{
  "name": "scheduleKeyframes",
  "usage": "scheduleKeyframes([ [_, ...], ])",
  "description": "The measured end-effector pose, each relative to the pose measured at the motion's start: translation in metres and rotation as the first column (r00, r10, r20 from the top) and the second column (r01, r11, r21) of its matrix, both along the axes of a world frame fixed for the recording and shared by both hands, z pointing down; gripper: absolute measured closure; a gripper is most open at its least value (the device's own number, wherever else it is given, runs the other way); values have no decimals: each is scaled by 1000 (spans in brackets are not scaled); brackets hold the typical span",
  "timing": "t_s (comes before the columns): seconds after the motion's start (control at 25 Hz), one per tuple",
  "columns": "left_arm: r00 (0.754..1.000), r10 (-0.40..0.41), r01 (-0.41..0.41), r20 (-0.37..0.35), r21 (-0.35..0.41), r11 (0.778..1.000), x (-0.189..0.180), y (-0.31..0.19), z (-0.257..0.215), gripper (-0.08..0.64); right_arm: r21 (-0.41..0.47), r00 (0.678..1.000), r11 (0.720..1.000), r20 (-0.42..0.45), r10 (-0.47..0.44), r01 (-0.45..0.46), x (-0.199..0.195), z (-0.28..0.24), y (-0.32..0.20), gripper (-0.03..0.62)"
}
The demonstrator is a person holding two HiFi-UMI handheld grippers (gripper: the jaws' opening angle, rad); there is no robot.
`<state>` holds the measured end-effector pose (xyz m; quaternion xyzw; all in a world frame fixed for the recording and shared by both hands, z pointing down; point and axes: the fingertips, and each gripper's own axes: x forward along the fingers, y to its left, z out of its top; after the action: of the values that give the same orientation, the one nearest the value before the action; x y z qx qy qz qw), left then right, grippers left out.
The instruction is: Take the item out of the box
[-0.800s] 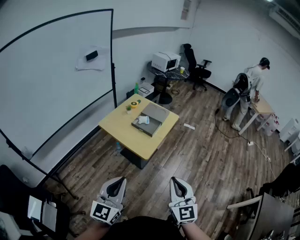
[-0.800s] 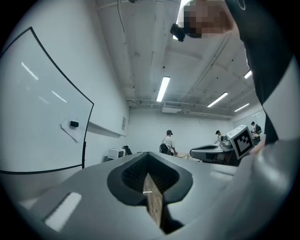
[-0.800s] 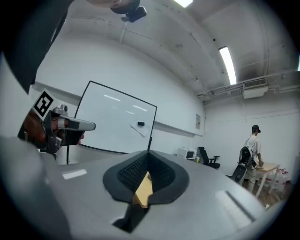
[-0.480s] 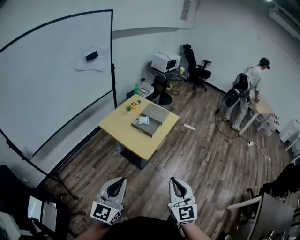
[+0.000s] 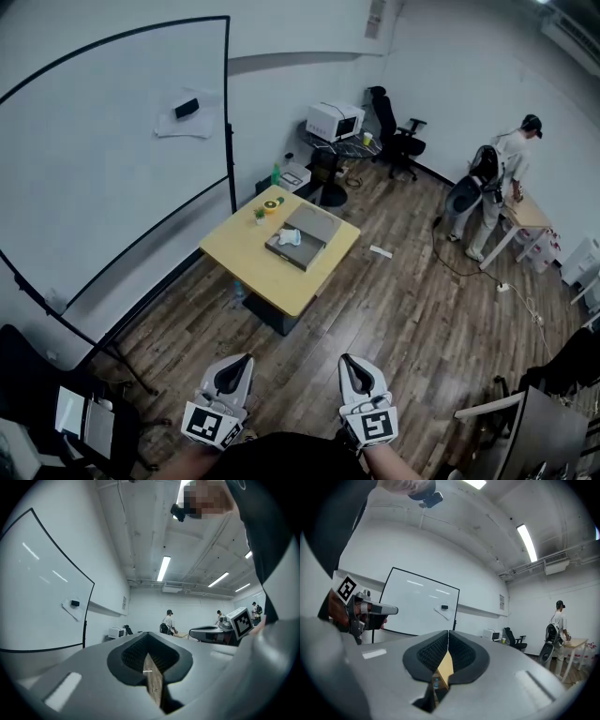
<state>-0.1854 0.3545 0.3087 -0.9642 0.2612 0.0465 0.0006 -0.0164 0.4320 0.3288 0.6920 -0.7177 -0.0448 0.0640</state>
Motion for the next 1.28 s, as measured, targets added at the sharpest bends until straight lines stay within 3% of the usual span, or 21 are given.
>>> scheduleKeyframes([
  [0.04, 1000, 0, 0, 1, -1, 1000, 0, 1, 1, 560, 1, 1000, 1000, 21, -15, 15, 0, 0, -1, 581],
  [0.08, 1000, 0, 0, 3, -3, 1000, 1, 1, 2, 560, -2, 998, 999, 54, -33, 33, 1, 0, -4, 308],
  [0.12, 1000, -1, 1, 6, -5, 1000, 2, 2, 3, 560, -5, 995, 999, 89, -49, 49, 3, -2, -7, -6],
  [0.64, 998, -51, 51, 38, -4, 999, 42, 23, 22, 560, 26, 991, 996, 100, -91, 89, 57, -3, 7, -6],
  [0.84, 996, -75, 76, 53, -15, 997, 60, 18, 32, 560, 36, 984, 992, 124, -128, 125, 75, 6, -11, -6],
  [1.08, 996, -77, 78, 46, -9, 997, 76, -28, 39, 560, 67, 982, 990, 136, -129, 121, 92, 9, -56, -5],
  [1.28, 996, -87, 87, 19, -33, 996, 77, -110, 51, 560, 60, 980, 986, 117, -164, 158, 88, 14, -134, -5],
])
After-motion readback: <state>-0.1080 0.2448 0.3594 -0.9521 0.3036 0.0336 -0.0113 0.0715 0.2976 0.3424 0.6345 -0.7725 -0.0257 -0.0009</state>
